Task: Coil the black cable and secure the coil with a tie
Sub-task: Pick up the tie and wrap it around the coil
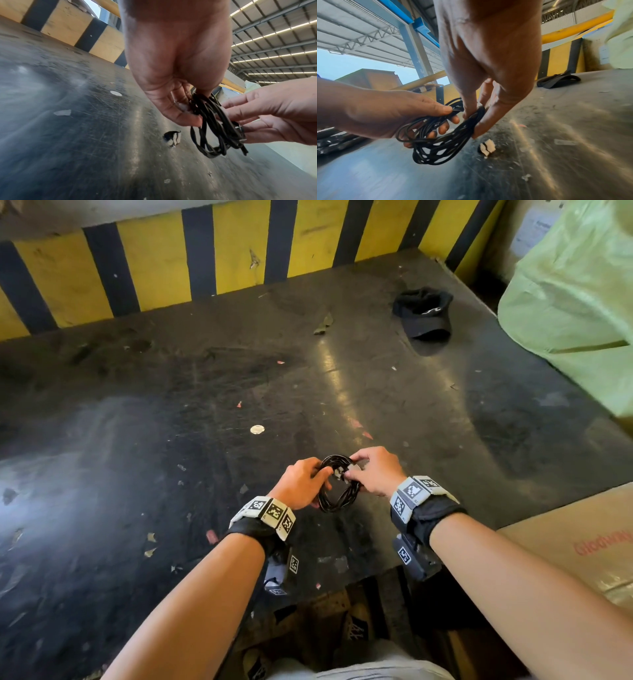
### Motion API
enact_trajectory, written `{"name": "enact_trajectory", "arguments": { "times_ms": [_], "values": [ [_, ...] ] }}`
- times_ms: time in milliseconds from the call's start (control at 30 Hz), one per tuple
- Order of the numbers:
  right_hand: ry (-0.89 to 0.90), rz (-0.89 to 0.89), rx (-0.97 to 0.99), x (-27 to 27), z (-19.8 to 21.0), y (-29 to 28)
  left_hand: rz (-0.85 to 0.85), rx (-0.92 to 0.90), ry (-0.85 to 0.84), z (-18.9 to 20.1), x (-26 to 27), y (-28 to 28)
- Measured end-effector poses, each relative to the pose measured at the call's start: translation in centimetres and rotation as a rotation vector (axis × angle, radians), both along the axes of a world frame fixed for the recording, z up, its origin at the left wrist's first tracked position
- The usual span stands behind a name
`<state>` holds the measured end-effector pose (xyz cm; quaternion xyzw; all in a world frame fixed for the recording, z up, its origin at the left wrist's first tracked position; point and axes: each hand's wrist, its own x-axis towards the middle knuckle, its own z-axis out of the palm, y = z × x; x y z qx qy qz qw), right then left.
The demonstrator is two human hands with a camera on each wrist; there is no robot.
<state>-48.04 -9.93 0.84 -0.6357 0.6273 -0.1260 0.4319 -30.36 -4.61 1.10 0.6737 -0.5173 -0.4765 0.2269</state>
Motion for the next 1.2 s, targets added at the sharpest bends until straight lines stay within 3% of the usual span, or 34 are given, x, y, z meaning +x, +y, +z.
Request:
{"name": "enact_trajectory", "arguments": {
  "times_ms": [167,300,400,533,667,767,1000,1200],
  "values": [
    [0.032,0.046,0.082,-2.8,-0.6,-0.5,-0.126,0.152,0.006,-0.6,-1.4,-1.3],
    [0.049,-0.022,0.107,-5.2,-0.8,-1.5,-0.152,0.197,-0.074,-1.9,-1.4,-2.8],
    [0.065,-0.043,0.113,-6.8,-1.3,-2.2,-0.167,0.004,-0.307,-3.2,-0.6,-4.4],
    [0.091,-0.036,0.108,-8.1,-2.0,-2.7,-0.368,-0.236,-0.538,-4.6,-0.9,-6.1],
    [0.047,-0.008,0.147,-9.1,-2.5,-3.0,-0.569,-0.252,-0.654,-6.0,-1.3,-7.9],
    [0.003,-0.016,0.172,-9.3,-2.8,-3.2,-0.634,-0.247,-0.665,-6.8,-1.3,-8.6],
    [-0.058,-0.043,0.212,-9.7,-3.8,-3.4,-0.593,-0.182,-0.616,-7.3,-0.5,-8.8],
    [-0.089,-0.018,0.241,-9.5,-4.5,-3.3,-0.569,-0.311,-0.648,-7.7,0.3,-8.3]
  ]
}}
